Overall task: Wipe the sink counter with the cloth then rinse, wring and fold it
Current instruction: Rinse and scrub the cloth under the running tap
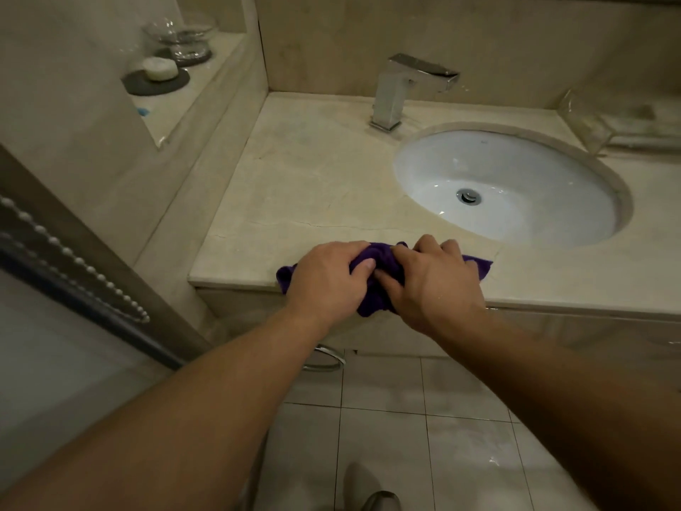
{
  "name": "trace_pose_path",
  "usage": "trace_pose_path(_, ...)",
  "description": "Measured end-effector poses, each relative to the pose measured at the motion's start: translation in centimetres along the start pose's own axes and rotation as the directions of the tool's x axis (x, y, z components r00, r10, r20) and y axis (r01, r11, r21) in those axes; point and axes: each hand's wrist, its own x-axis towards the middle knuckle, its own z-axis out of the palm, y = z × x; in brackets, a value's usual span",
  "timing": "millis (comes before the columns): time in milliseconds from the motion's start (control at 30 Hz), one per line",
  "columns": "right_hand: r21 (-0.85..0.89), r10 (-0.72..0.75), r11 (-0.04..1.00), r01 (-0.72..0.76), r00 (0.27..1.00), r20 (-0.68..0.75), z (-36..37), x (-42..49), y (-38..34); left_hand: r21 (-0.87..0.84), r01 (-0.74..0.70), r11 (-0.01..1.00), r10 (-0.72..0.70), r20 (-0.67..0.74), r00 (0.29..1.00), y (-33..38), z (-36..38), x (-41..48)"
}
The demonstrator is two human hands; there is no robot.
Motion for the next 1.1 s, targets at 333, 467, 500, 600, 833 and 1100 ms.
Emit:
trace_pose_path(333,0.681,0.075,0.727,-0.081,0.996,0.038,-5.5,1.5,2.4,-0.715,0.342,0.609,-0.433,0.061,0.900,6.2,-1.0,1.8)
trace_pose_path(467,0.915,0.188,0.392,-0.092,0.982,0.019,-10.9,4.2,4.5,-0.902,0.425,0.073,-0.369,0.372,0.852,11.1,-3.4,7.0)
trace_pose_path(500,0.944,0.206,0.318,-0.087,0.978,0.021,-12.3,4.8,5.1,-0.886,0.464,0.025,-0.345,0.428,0.835,12.4,-4.0,8.2)
trace_pose_path(600,0.980,0.217,0.183,-0.073,0.976,0.032,-16.3,6.3,7.2,-0.822,0.569,0.008,-0.287,0.544,0.789,15.5,-5.2,11.5)
trace_pose_path(833,0.964,0.285,0.169,-0.207,0.946,0.153,-22.7,8.9,12.9,-0.786,0.611,0.093,-0.244,0.577,0.779,23.1,-5.2,17.9)
trace_pose_path(1100,0.959,0.448,-0.117,-0.258,0.848,0.283,-26.2,14.0,15.2,-0.724,0.513,0.461,-0.264,0.440,0.858,31.0,-4.6,23.8)
